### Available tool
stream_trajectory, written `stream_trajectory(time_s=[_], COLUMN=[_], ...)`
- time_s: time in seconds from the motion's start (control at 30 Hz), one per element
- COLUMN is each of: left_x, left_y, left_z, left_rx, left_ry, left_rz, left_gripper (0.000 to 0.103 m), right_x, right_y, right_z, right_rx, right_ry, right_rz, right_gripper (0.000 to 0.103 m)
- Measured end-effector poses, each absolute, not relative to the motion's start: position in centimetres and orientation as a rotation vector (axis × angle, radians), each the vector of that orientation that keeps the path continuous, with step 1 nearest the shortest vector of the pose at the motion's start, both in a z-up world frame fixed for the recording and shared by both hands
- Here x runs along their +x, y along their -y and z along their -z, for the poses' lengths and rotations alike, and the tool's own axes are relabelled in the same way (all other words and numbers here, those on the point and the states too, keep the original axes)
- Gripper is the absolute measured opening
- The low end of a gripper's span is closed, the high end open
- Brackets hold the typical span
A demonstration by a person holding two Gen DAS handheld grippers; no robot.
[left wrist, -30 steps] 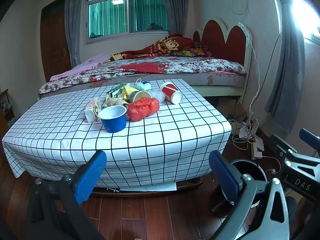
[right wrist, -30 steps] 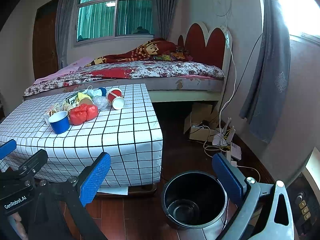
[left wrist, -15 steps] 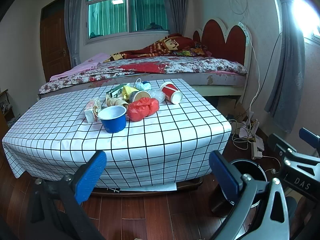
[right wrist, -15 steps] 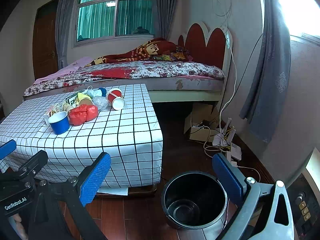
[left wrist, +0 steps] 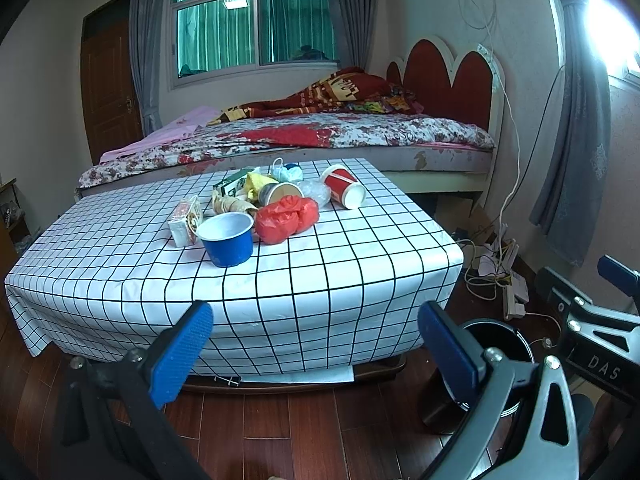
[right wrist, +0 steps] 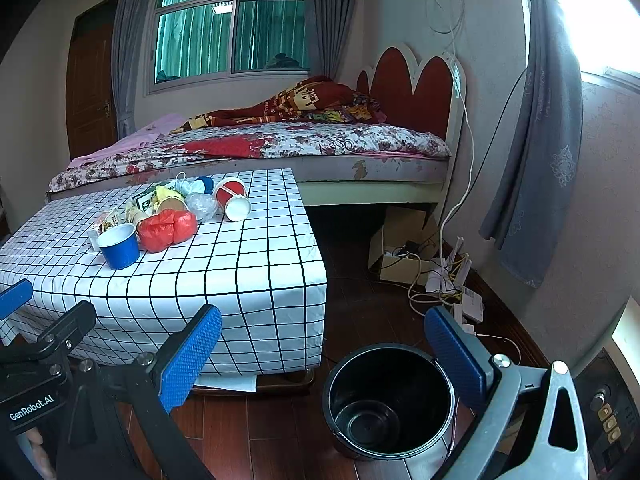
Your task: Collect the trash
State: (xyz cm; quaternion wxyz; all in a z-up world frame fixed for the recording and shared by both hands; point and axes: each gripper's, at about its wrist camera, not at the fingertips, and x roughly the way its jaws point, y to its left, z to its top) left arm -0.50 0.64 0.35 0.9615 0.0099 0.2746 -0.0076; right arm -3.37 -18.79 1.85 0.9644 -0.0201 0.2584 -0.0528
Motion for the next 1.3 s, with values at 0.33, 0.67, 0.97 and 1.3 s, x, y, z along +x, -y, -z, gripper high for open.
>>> stream_trajectory(time_s=[0.33,0.67,0.97,1.3], left_x=[-0.3,-0.3,2.8,11.6], left_y=[-0.6,-0.8,-3.5,-9.3], left_z=[-0.3,-0.2,0.7,4.2], left_rx=[0.022,0.022,0.049,0.000], left_ry=[-0.564,-0.568,-0.565,-0.643], left_rz=[0.004,0.003,-0.065,-0.146], left_gripper=[0.103,0.103,0.103,0.103], right_x=[-3.4,-3.6,-0.2,8.5], right_y=[18.5,18.6,18.1,15.0], right_z=[-1.9,-1.6,-0.9,1.1], right_rx=[-0.041,-0.036,-0.061,-0.097], right_ry=[-0.523,-0.529,-0.539,-0.561], right_rz=[0.105,0.091,-0.060,-0.191], right_gripper=[0.102,0.102,0.102,0.102])
